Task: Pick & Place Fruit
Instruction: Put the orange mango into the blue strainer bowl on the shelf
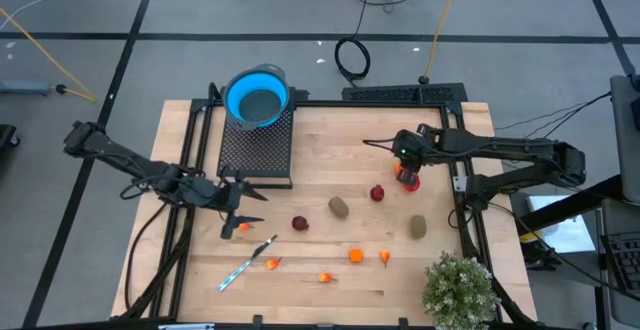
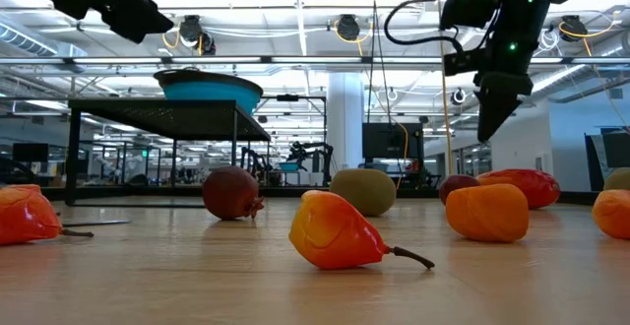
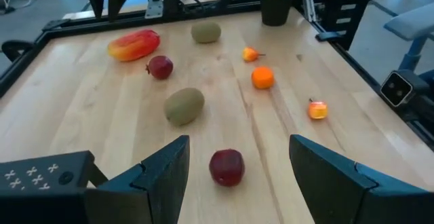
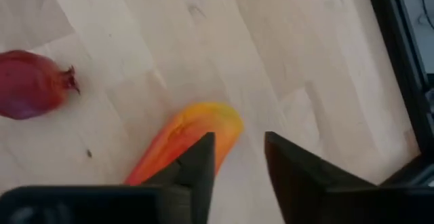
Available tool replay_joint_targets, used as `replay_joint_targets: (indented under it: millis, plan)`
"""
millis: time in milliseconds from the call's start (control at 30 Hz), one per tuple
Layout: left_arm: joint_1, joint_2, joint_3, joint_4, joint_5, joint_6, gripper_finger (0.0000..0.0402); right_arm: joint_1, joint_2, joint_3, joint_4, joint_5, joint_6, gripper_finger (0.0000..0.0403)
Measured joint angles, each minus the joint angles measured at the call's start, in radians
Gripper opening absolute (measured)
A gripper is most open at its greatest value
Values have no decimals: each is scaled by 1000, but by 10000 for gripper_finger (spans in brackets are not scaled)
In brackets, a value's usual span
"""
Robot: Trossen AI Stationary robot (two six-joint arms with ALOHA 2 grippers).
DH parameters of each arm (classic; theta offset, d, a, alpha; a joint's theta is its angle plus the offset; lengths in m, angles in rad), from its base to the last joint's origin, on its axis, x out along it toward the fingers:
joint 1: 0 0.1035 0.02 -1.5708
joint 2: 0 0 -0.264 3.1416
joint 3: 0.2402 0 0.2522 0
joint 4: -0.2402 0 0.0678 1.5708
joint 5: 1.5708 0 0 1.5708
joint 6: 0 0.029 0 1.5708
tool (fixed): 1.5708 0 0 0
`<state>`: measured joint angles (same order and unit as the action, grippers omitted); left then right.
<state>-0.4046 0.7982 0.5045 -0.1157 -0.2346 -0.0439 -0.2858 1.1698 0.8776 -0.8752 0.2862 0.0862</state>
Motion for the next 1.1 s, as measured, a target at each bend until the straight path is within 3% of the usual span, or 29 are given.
replay_joint_targets:
  millis: [300,533,833,1100]
  plan:
    - [0,-98,-53,-2,-2,34,250,-10,0,0,-87,-27,22,259]
    - [0,-235,-157,62,-1,6,250,-16,0,-13,-106,-105,67,323]
    - [0,-320,-176,59,58,39,250,-16,-2,-120,-71,-107,67,343]
    - [0,-322,-176,59,59,22,250,-16,0,-122,-67,-106,67,343]
